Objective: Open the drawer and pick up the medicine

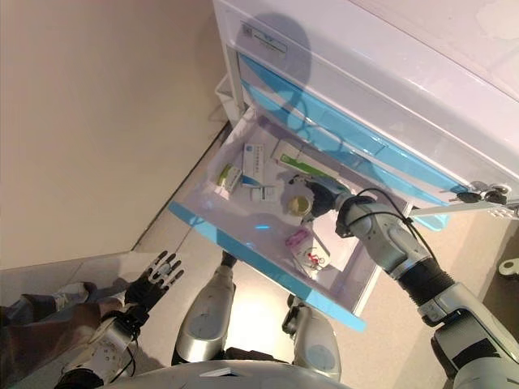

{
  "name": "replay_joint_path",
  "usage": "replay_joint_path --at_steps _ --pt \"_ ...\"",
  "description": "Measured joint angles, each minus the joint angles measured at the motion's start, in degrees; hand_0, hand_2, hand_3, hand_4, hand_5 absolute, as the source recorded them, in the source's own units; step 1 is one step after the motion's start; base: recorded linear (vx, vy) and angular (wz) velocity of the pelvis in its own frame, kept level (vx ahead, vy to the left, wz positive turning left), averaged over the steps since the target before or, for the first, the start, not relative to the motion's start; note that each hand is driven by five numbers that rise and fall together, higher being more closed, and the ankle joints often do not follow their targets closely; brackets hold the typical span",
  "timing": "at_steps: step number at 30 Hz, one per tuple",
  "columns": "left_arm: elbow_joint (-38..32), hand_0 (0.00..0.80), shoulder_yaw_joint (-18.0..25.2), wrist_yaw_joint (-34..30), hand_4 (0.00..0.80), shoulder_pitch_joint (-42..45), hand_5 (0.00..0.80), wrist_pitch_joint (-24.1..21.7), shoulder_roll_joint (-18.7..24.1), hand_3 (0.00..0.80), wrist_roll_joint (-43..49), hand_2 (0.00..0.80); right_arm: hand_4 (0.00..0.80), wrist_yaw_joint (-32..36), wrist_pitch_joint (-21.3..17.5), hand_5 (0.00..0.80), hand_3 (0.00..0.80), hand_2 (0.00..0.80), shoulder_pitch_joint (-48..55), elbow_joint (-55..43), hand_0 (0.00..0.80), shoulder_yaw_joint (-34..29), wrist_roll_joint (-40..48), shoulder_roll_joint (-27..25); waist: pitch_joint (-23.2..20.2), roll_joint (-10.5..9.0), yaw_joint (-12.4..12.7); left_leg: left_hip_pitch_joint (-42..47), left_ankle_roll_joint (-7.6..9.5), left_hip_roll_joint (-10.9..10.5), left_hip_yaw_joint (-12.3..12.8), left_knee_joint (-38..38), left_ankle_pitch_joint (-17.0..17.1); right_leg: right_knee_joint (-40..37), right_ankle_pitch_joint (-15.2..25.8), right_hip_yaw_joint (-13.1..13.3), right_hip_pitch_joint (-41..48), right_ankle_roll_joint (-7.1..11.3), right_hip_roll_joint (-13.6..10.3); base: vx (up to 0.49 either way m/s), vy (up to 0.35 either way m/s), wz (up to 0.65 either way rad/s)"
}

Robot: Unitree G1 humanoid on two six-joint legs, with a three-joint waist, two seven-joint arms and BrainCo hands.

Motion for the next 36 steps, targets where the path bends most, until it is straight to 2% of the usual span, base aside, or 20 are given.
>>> replay_joint_path --at_steps 20,21,22,23,24,26,27,28,36 --pt "-1.99 0.0 -0.25 0.08 0.0 -0.07 0.0 0.87 1.77 0.0 0.01 0.0 0.0 -2.7 -0.17 0.0 0.0 0.0 0.0 2.36 0.0 0.5 -1.74 1.25 0.22 -0.3 0.42 -0.15 0.01 -0.01 -0.25 0.0 0.01 -0.01 0.0 -0.62 0.01 0.0 0.01 0.0 0.0 0.0" --pt "-1.99 0.0 -0.27 0.11 0.0 -0.07 0.0 0.88 1.78 0.0 0.01 0.0 0.072 -2.7 -0.22 0.072 0.072 0.072 -0.04 2.66 0.072 0.51 -1.73 1.36 0.23 -0.33 0.42 -0.15 0.01 0.0 -0.27 0.0 0.01 -0.01 0.0 -0.64 0.02 0.0 0.02 0.0 0.0 0.0" --pt "-1.99 0.0 -0.26 0.18 0.0 -0.09 0.0 0.87 1.78 0.0 0.01 0.0 0.191 -2.71 -0.22 0.191 0.191 0.191 -0.12 3.08 0.191 0.51 -1.74 1.5 0.29 -0.46 0.42 -0.15 0.0 0.0 -0.27 0.01 0.01 -0.01 0.0 -0.64 0.02 0.0 0.02 0.0 0.0 0.0" --pt "-1.99 0.0 -0.26 0.23 0.0 -0.09 0.0 0.87 1.8 0.0 0.02 0.0 0.386 -2.73 -0.22 0.386 0.386 0.386 -0.13 3.25 0.386 0.52 -1.73 1.52 0.38 -0.62 0.42 -0.15 0.0 0.01 -0.27 0.01 0.01 -0.01 0.0 -0.65 0.02 0.0 0.04 0.0 0.0 0.0" --pt "-1.99 0.0 -0.26 0.29 0.0 -0.1 0.0 0.87 1.8 0.0 0.02 0.0 0.502 -2.73 -0.22 0.502 0.502 0.502 -0.13 3.39 0.502 0.54 -1.74 1.52 0.5 -0.85 0.44 -0.16 0.0 0.01 -0.29 0.01 0.01 -0.01 0.0 -0.66 0.02 0.0 0.04 0.0 0.0 0.0" --pt "-1.99 0.0 -0.26 0.34 0.0 -0.12 0.0 0.87 1.83 0.0 0.02 0.0 0.555 -2.92 -0.27 0.555 0.555 0.555 -0.19 3.43 0.555 0.54 -1.73 1.52 0.72 -1.32 0.44 -0.16 0.0 0.0 -0.29 0.01 0.01 -0.01 0.0 -0.66 0.02 0.0 0.01 0.0 0.0 0.0" --pt "-1.99 0.0 -0.26 0.37 0.0 -0.13 0.0 0.88 1.87 0.0 0.02 0.0 0.725 -3.05 -0.41 0.725 0.725 0.725 -0.23 3.38 0.725 0.53 -1.73 1.55 0.8 -1.48 0.45 -0.16 0.0 0.0 -0.29 0.01 0.01 -0.01 0.0 -0.67 0.02 0.0 0.02 0.0 0.0 0.0" --pt "-1.99 0.0 -0.27 0.41 0.0 -0.15 0.0 0.91 1.87 0.0 0.02 0.0 0.8 -3.23 -0.5 0.8 0.8 0.8 -0.4 3.37 0.8 0.53 -1.74 1.57 0.83 -1.53 0.46 -0.16 0.0 -0.01 -0.3 0.02 0.01 -0.01 0.0 -0.67 0.03 0.0 0.01 0.0 0.0 0.0" --pt "-2.07 0.0 -0.26 0.49 0.0 -0.22 0.0 1.02 1.95 0.0 0.03 0.0 0.8 -3.09 -0.27 0.8 0.8 0.8 -0.87 3.69 0.8 2.18 -2.2 1.58 0.83 -1.53 0.52 -0.19 0.0 -0.02 -0.35 0.03 0.01 -0.02 0.0 -0.73 0.03 0.0 0.01 0.0 0.0 0.0"
